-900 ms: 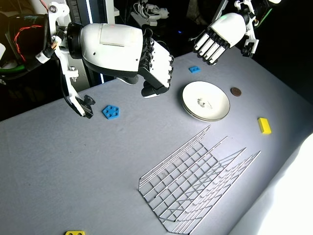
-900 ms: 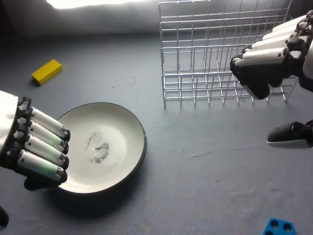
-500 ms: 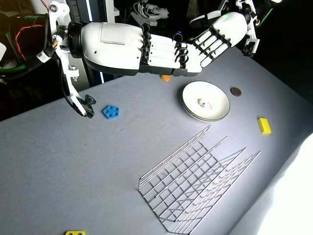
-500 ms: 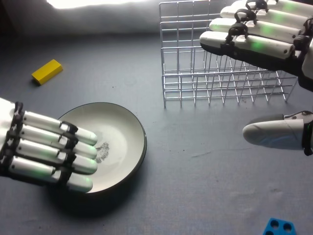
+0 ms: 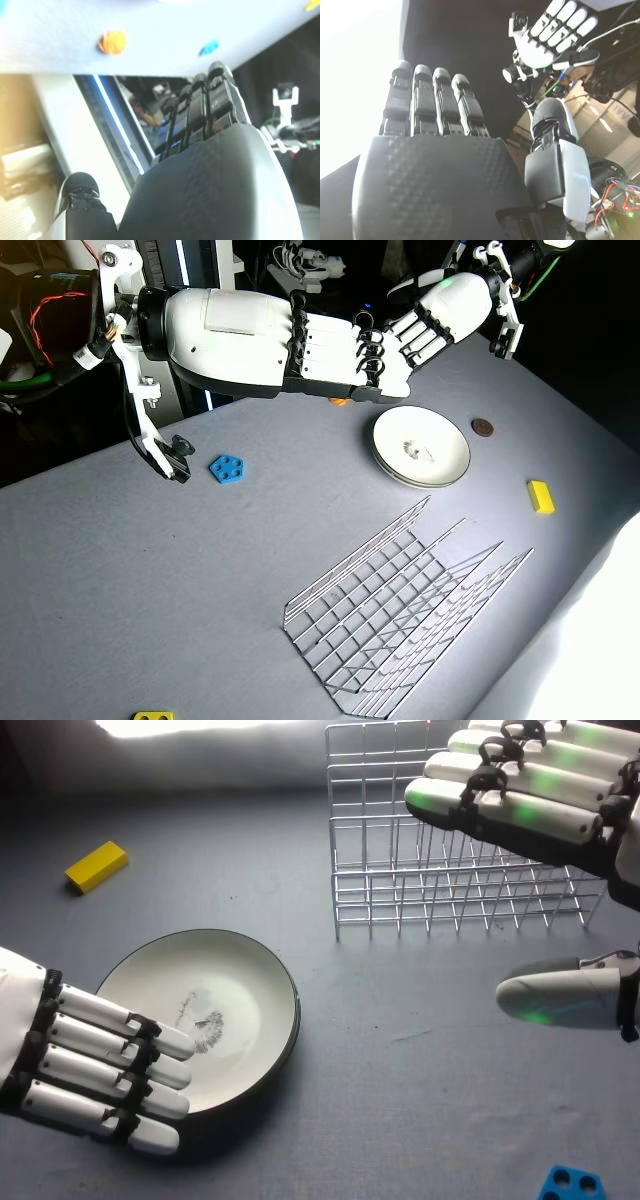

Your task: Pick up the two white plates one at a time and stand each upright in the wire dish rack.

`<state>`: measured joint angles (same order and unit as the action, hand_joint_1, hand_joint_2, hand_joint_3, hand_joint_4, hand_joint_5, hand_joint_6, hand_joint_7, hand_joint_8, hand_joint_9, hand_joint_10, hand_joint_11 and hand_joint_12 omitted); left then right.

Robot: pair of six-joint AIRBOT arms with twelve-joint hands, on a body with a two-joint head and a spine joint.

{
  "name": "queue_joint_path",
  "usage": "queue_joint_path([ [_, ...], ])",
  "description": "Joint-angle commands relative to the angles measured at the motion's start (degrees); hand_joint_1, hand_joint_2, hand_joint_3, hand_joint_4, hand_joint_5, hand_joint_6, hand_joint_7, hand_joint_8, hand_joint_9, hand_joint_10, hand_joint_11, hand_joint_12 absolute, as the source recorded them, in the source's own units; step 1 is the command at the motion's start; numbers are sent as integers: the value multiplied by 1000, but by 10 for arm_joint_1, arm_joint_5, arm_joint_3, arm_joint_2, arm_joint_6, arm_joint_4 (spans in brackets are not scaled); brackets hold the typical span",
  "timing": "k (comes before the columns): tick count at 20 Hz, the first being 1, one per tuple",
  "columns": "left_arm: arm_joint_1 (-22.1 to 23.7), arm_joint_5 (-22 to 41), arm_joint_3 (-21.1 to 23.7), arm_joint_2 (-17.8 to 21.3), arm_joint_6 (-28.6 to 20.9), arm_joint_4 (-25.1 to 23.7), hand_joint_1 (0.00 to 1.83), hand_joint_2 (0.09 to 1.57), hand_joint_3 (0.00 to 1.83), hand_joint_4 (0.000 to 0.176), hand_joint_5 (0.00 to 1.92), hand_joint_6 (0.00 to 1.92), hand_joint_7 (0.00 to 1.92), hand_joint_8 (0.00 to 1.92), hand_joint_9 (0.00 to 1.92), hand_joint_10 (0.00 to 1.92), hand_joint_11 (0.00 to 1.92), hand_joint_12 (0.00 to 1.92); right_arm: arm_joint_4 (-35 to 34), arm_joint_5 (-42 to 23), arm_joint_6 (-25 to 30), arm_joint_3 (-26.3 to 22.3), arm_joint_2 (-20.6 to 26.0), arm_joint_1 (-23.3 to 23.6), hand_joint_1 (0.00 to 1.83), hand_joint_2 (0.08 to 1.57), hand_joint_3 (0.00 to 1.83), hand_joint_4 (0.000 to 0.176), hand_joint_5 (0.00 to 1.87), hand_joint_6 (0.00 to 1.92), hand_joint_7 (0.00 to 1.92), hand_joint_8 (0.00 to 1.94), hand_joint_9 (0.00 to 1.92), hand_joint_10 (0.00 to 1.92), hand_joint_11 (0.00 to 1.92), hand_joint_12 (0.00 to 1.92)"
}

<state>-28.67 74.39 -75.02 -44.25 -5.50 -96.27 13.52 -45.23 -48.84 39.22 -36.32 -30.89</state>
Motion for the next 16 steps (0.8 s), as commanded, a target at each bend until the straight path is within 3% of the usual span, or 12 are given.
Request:
queue_joint_path([
  [1, 6, 2, 3, -4, -1, 37, 0, 966, 23, 0, 7, 2, 0, 0, 0, 0, 0, 0, -11, -74, -3, -1, 0, 2, 0, 1160, 0, 0, 8, 1, 0, 0, 0, 0, 0, 0],
  [2, 8, -32, 3, -15, -4, 36, 0, 994, 34, 0, 0, 0, 0, 0, 0, 0, 0, 0, -13, -105, -7, -1, -5, -15, 0, 1160, 0, 0, 3, 1, 0, 0, 0, 0, 1, 0],
  [6, 7, -59, -8, -33, -4, 19, 0, 1010, 37, 0, 0, 0, 0, 0, 0, 0, 0, 0, -29, -151, -26, -1, -12, -42, 0, 1161, 0, 0, 4, 1, 0, 0, 0, 0, 14, 7],
  [9, 4, -73, -41, -54, -4, 17, 0, 1007, 32, 0, 0, 0, 0, 0, 0, 0, 0, 0, -40, -176, -39, 6, -25, -60, 3, 1161, 0, 0, 7, 3, 3, 1, 0, 0, 16, 9],
  [12, -2, -74, -75, -69, -11, 17, 0, 1009, 30, 0, 0, 0, 0, 0, 0, 0, 0, 0, -52, -252, -71, 7, -38, -89, 0, 1161, 0, 0, 7, 3, 0, 0, 0, 0, 10, 7],
  [16, -11, -74, -97, -74, -14, 17, 0, 1002, 23, 0, 18, 7, 9, 4, 0, 0, 0, 0, -57, -260, -100, 11, -53, -101, 0, 1158, 0, 0, 27, 9, 9, 4, 0, 0, 17, 11],
])
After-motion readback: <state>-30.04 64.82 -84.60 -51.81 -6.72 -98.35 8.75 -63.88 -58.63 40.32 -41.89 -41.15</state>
